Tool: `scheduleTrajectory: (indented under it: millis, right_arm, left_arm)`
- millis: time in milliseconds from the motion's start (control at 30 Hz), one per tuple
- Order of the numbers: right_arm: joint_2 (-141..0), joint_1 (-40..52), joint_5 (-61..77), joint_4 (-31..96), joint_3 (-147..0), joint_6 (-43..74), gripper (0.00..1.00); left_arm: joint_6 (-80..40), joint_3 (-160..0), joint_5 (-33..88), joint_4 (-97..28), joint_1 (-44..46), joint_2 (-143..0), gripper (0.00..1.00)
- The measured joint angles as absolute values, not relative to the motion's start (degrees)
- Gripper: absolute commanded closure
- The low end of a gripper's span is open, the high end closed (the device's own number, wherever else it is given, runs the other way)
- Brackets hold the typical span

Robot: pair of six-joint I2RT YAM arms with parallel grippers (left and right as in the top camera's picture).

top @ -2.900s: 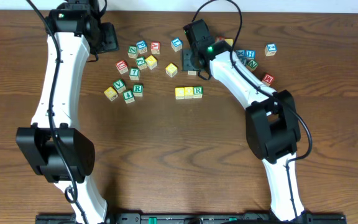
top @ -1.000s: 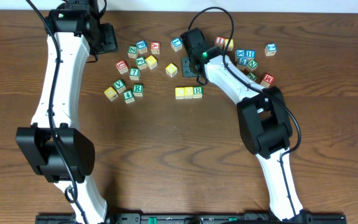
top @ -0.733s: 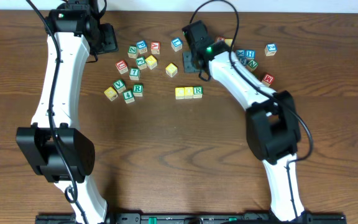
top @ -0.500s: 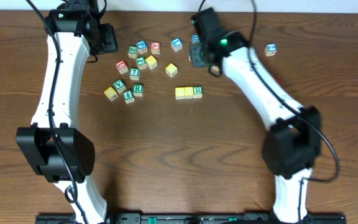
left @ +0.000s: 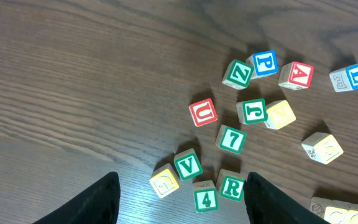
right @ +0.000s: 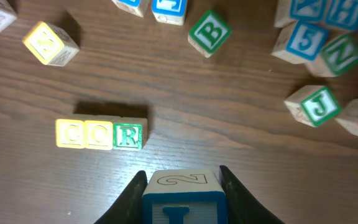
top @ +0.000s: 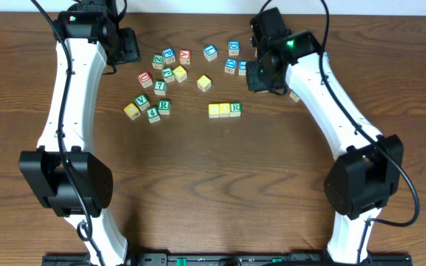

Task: Spell out CORL
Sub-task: 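Carry the blue L block toward the right end of the row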

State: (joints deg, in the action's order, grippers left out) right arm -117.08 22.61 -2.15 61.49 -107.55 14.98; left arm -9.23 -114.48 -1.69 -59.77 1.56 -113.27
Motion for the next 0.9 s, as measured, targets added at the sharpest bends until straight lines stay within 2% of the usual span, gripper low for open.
scheduleTrajectory:
  millis: [500, 900]
  right_arm:
    - [-118.37, 22.79, 0.47, 42.61, -89.69, 18.68, 0.74]
    - [-118.39, 23.49, 0.86, 35.51, -84.23, 20.69, 0.73]
  left_arm:
    - [-9.23, -114.48, -1.67, -59.77, 1.56, -113.27, 0.36]
    - [-9.23, -114.48, -1.67, -59.79, 1.56, -113.27, 0.36]
